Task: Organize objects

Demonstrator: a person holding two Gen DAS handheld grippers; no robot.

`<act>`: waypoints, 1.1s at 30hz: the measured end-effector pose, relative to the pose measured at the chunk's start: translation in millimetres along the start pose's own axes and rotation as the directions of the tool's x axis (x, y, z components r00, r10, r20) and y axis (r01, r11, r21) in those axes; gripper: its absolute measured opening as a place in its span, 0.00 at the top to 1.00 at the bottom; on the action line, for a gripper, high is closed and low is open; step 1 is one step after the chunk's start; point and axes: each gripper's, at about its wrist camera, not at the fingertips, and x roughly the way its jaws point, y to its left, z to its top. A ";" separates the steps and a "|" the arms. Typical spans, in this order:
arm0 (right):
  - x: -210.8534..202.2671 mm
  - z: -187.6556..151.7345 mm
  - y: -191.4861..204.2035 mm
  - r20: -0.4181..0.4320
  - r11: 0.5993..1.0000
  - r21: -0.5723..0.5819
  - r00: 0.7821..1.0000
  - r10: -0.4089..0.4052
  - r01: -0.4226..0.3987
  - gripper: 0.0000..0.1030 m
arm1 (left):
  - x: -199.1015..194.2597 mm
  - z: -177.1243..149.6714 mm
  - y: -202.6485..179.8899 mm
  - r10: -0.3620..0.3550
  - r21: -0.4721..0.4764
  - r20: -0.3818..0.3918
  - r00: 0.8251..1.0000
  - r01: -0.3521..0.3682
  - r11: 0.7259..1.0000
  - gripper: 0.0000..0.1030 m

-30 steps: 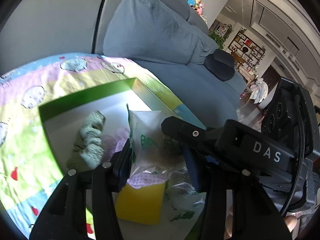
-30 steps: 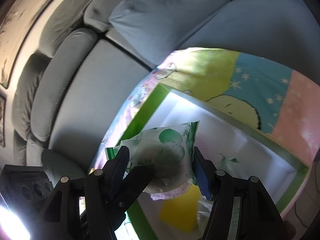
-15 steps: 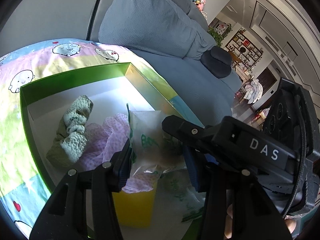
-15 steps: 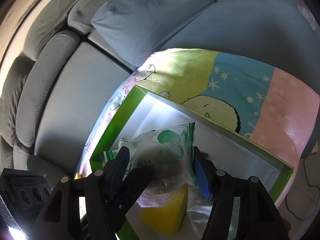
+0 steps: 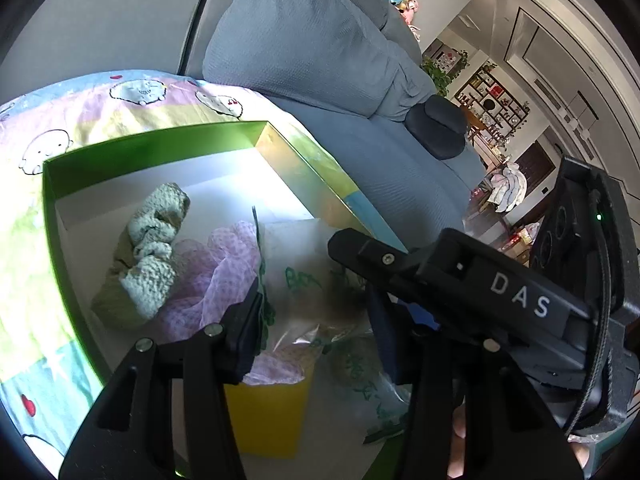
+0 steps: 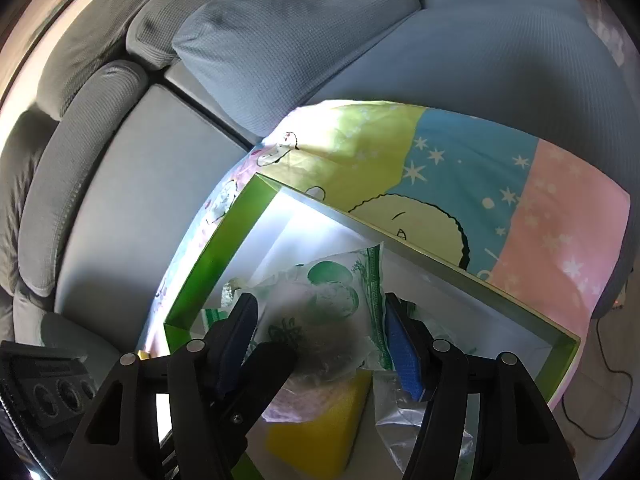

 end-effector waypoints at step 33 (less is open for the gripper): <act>-28.8 -37.7 94.6 0.073 0.957 -0.271 0.990 0.123 -0.099 0.15 | -179.2 -28.0 78.1 0.451 -0.245 0.271 0.850 -0.392 0.887 0.18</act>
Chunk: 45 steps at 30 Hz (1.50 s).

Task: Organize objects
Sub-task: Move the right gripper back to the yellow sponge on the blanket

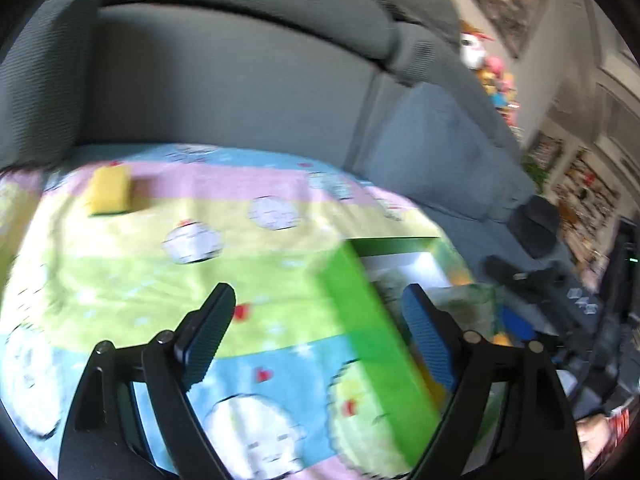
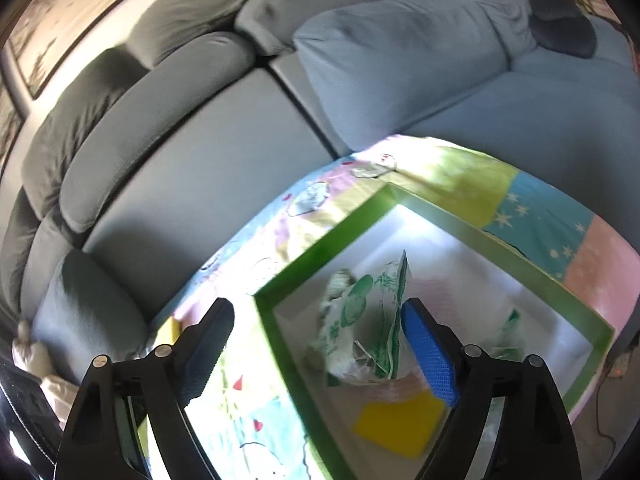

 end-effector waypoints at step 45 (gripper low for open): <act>161.0 -96.3 291.7 -0.415 0.838 -0.425 0.897 0.155 -0.342 0.08 | -57.5 -18.3 210.2 0.353 -0.565 -0.110 0.929 -0.351 0.747 0.15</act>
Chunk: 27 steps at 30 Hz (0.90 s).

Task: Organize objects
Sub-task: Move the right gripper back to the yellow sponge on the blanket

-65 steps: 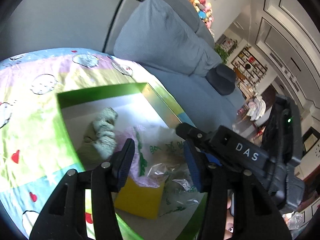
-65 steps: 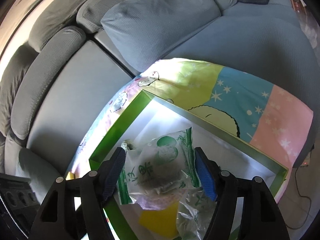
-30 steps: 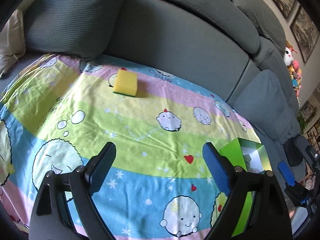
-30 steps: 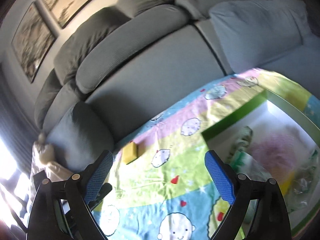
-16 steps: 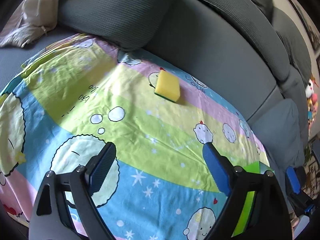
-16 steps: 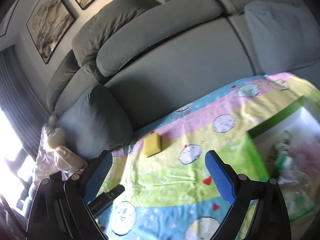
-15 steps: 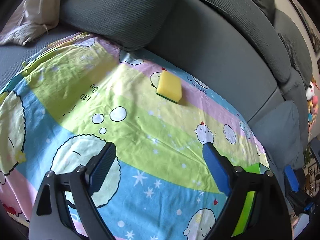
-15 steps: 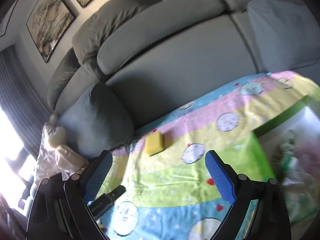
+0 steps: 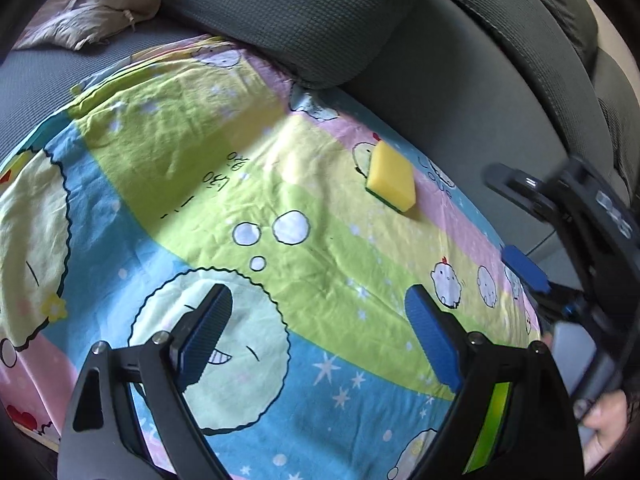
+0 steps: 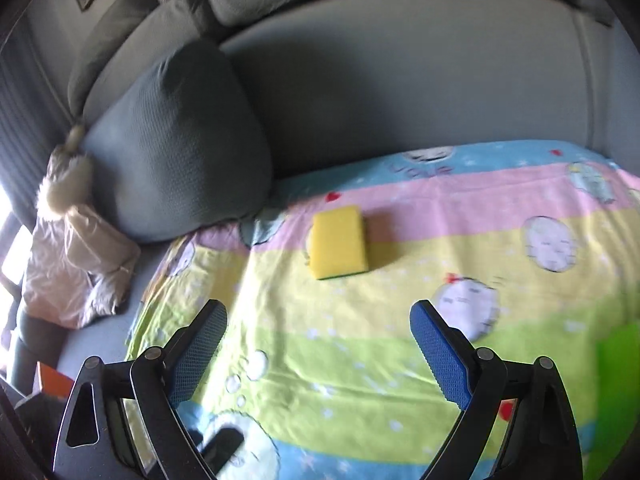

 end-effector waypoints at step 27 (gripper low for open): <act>115.7 -1.5 1.5 -0.126 0.963 -0.180 0.966 -0.225 0.201 0.44 | 15.4 18.8 38.0 0.071 -0.092 -0.030 0.997 -0.073 0.993 0.15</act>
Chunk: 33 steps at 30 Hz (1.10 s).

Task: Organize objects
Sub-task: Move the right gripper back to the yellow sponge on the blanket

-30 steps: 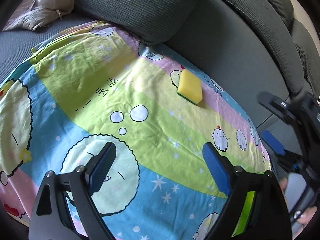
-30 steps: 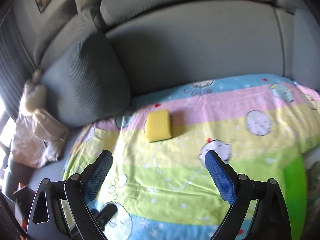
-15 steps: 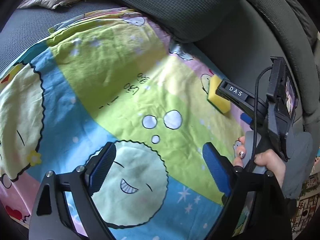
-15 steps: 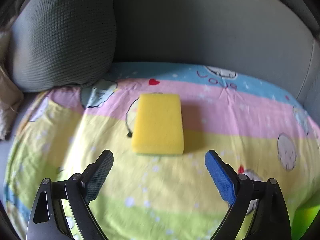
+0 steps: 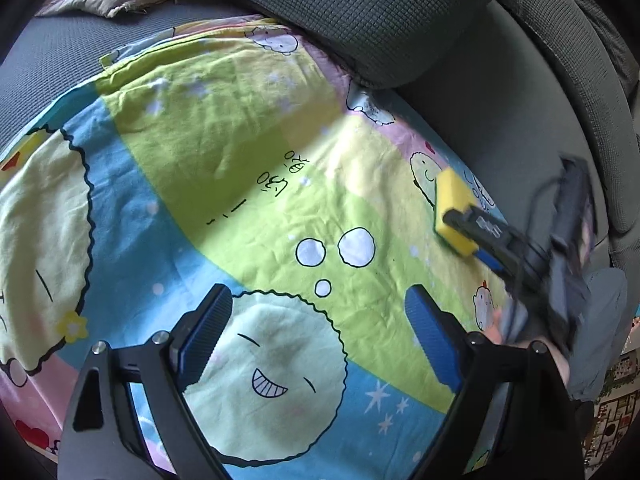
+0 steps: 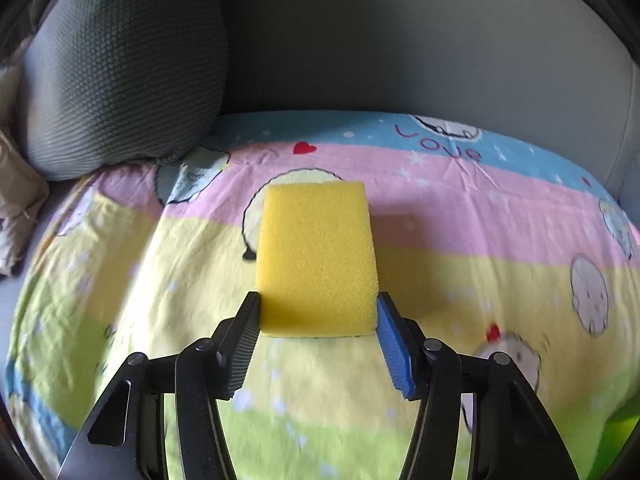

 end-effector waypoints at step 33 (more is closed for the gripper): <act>-129.7 -151.6 -91.5 -0.040 0.917 0.343 0.972 0.233 -0.206 0.29 | -3.9 -48.2 -59.2 -0.108 0.168 -0.099 0.989 0.124 0.978 0.15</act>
